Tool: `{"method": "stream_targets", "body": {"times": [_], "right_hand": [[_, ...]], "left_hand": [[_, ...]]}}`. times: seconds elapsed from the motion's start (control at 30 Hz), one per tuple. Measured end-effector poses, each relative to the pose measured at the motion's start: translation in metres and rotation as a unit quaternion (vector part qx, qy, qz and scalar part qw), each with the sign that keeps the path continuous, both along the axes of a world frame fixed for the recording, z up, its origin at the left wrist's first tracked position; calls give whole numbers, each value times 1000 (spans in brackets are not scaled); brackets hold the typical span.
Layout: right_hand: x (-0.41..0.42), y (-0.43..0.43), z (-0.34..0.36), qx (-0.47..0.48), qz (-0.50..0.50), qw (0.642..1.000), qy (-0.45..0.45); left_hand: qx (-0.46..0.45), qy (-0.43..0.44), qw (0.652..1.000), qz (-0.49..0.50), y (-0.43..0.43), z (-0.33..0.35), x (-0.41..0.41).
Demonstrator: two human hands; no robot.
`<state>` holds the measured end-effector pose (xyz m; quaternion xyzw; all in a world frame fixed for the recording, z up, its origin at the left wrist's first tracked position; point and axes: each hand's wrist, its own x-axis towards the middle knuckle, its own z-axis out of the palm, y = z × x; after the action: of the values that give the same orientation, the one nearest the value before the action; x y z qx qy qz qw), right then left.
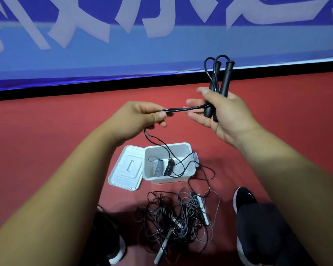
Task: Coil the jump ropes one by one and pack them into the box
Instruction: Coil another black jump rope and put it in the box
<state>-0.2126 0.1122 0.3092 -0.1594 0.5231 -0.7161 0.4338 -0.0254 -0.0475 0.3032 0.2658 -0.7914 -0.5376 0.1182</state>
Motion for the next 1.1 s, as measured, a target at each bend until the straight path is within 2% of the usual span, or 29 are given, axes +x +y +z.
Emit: {"method": "stream_targets", "body": {"times": [0.07, 0.33, 0.53, 0.63, 0.77, 0.9, 1.0, 1.1], "right_hand": [[3, 3, 1, 13, 40, 999, 8], [4, 17, 5, 49, 163, 985, -6], [9, 28, 7, 95, 309, 946, 17], [9, 31, 7, 102, 368, 924, 12], [14, 33, 3, 136, 487, 863, 14], [22, 31, -6, 176, 584, 792, 13], [30, 30, -20, 215, 608, 763, 40], [40, 26, -35, 257, 589, 762, 76]], "left_hand": [[-56, -27, 998, 16, -2, -5, 0], [-168, -66, 983, 22, -9, -11, 0], [-43, -27, 997, 64, -7, -12, -3], [-12, -7, 998, 67, -4, -10, -6], [3, 32, 999, 25, 3, -4, -8], [8, -3, 999, -39, 9, -1, -9], [0, -20, 996, -87, 20, 0, -13], [-5, -33, 993, -117, 29, 1, -17]]}}
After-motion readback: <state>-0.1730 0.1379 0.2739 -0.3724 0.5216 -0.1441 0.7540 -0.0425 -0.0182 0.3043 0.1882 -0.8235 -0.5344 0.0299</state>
